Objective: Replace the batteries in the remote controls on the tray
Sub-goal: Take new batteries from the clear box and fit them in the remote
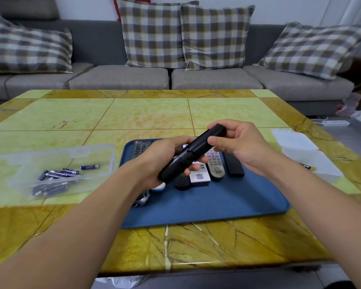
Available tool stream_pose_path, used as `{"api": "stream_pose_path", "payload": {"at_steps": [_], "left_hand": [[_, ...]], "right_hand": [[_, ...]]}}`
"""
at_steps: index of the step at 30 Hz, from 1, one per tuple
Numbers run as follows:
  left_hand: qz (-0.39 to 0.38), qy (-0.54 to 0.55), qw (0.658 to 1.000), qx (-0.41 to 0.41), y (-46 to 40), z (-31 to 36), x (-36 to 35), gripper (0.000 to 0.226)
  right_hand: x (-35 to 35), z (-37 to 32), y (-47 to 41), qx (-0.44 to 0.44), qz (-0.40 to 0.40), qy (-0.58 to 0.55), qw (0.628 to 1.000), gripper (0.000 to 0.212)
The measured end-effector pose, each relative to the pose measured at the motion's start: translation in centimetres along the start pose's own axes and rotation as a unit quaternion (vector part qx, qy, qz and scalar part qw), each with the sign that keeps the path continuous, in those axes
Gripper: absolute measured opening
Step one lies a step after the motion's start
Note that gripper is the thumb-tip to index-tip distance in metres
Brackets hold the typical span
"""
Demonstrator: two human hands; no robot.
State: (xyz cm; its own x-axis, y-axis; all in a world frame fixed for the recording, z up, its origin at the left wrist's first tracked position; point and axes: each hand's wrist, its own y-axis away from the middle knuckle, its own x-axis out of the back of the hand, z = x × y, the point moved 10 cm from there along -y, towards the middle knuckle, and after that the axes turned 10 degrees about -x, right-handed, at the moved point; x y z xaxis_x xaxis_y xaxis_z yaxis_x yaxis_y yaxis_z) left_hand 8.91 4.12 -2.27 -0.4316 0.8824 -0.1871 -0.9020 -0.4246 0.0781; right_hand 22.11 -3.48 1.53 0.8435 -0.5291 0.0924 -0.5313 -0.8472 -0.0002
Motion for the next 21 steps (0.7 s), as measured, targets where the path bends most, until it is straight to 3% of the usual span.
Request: {"api": "stream_pose_path", "payload": {"at_steps": [6,12,21], "left_hand": [[0.006,-0.010,0.999,0.047,0.8,-0.2,0.4,0.034],[0.018,0.037,0.999,0.028,0.4,0.1,-0.1,0.033],[0.020,0.014,1.000,0.008,0.1,0.4,-0.6,0.034]], "right_hand": [[1.5,-0.8,-0.1,0.019,0.037,-0.014,0.999,0.028],[2.9,-0.5,0.1,0.019,0.064,-0.029,0.997,0.036],[3.0,-1.2,0.2,0.042,0.088,0.013,0.995,0.052]]}}
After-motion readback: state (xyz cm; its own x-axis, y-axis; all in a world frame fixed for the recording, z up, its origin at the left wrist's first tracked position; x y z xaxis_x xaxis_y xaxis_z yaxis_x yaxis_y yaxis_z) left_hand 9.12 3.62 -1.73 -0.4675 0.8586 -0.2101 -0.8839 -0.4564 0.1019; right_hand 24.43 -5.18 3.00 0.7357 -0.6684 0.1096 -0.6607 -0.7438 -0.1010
